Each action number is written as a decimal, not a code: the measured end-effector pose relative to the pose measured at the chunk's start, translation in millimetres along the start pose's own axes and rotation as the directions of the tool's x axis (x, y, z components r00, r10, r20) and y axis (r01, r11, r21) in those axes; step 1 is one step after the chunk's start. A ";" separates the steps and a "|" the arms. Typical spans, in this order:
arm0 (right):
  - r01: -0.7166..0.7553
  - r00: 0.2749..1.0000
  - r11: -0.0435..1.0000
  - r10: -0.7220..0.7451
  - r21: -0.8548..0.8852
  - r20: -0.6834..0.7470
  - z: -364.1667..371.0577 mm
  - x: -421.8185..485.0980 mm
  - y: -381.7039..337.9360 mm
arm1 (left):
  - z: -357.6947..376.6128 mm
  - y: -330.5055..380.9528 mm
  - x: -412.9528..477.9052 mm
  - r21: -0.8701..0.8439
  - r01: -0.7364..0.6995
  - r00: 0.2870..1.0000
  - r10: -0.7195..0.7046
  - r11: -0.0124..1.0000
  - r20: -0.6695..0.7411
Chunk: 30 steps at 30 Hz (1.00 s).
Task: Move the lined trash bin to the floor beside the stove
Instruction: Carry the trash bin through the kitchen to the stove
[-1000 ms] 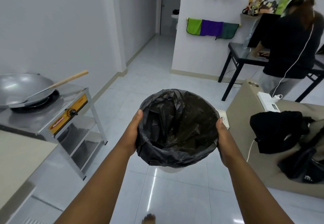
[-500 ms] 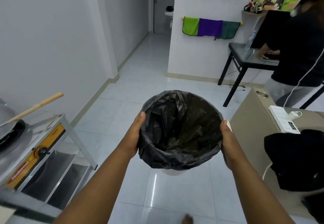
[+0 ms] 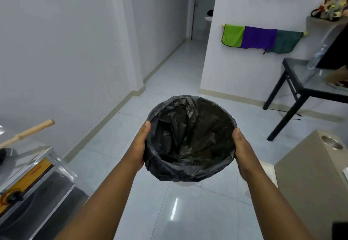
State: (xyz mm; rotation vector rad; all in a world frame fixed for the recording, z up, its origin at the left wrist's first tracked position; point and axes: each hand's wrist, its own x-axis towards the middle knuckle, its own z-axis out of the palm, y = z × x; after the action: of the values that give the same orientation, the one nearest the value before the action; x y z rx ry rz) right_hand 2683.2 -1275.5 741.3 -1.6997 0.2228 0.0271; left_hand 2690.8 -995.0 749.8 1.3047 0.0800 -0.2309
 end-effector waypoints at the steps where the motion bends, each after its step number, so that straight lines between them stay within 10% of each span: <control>1: -0.004 1.000 1.000 0.004 0.002 0.017 0.9 14.5 -2.5 | 1.0 0.9 11.2 -0.018 0.009 1.000 -0.009 1.000 -0.009; 30: 0.035 0.925 0.987 0.029 -0.160 0.378 221.8 528.8 -108.0 | -176.4 94.8 416.7 -0.096 -0.163 0.902 0.109 0.982 -0.418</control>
State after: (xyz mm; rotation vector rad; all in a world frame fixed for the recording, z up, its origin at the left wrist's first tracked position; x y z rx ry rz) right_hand 3243.7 -1113.6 737.9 -1.8200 -0.0758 0.3797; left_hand 3129.7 -853.9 714.5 1.2067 0.3557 0.1723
